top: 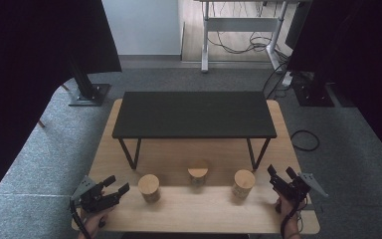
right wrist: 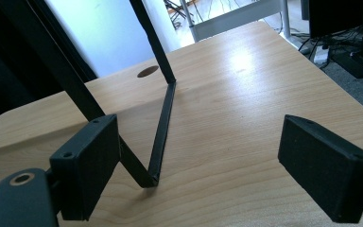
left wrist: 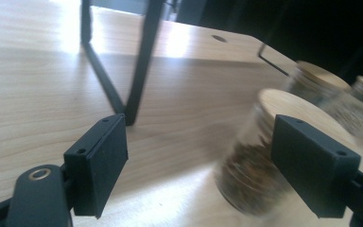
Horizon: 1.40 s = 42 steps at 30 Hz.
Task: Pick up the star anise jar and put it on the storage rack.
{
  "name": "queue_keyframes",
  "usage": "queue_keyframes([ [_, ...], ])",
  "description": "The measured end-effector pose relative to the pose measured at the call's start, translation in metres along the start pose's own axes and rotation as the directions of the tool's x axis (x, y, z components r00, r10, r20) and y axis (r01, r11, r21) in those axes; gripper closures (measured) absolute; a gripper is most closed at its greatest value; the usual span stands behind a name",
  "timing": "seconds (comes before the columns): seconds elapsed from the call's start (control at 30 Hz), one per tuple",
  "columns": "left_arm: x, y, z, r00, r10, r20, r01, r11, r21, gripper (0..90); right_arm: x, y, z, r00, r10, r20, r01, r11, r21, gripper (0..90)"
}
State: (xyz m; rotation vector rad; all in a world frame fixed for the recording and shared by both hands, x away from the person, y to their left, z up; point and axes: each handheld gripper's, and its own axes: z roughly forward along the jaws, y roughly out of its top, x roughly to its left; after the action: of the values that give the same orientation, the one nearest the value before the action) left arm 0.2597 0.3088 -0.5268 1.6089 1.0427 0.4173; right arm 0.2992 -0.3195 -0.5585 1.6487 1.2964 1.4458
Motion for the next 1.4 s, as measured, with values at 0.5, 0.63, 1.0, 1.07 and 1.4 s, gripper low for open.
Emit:
queue_keyframes([
  [0.5,-0.030,-0.001,-0.009,0.9580,0.268,0.102,-0.278,0.9550,0.103,14.9,0.000,0.000,0.000,1.0000,0.006,0.000,-0.006,1.000,-0.002,13.2],
  [0.63,-0.035,-0.002,-0.005,0.9458,0.299,0.126,-0.314,0.9425,0.115,14.6,0.000,0.000,0.000,1.0000,0.002,0.001,-0.002,1.000,0.000,13.3],
  [1.0,-0.046,-0.006,0.010,0.9332,0.342,0.109,-0.355,0.9240,0.141,14.8,0.000,0.000,0.000,1.0000,-0.003,0.000,0.003,1.000,0.002,13.2],
  [1.07,-0.048,-0.006,0.012,0.9306,0.347,0.116,-0.362,0.9206,0.147,14.6,0.000,0.000,0.000,1.0000,-0.005,0.000,0.005,1.000,0.002,13.3],
  [1.4,-0.059,-0.009,0.033,0.9192,0.379,0.107,-0.393,0.9031,0.174,11.3,0.001,0.000,0.000,0.9999,-0.011,0.002,0.011,1.000,0.003,13.1],
])
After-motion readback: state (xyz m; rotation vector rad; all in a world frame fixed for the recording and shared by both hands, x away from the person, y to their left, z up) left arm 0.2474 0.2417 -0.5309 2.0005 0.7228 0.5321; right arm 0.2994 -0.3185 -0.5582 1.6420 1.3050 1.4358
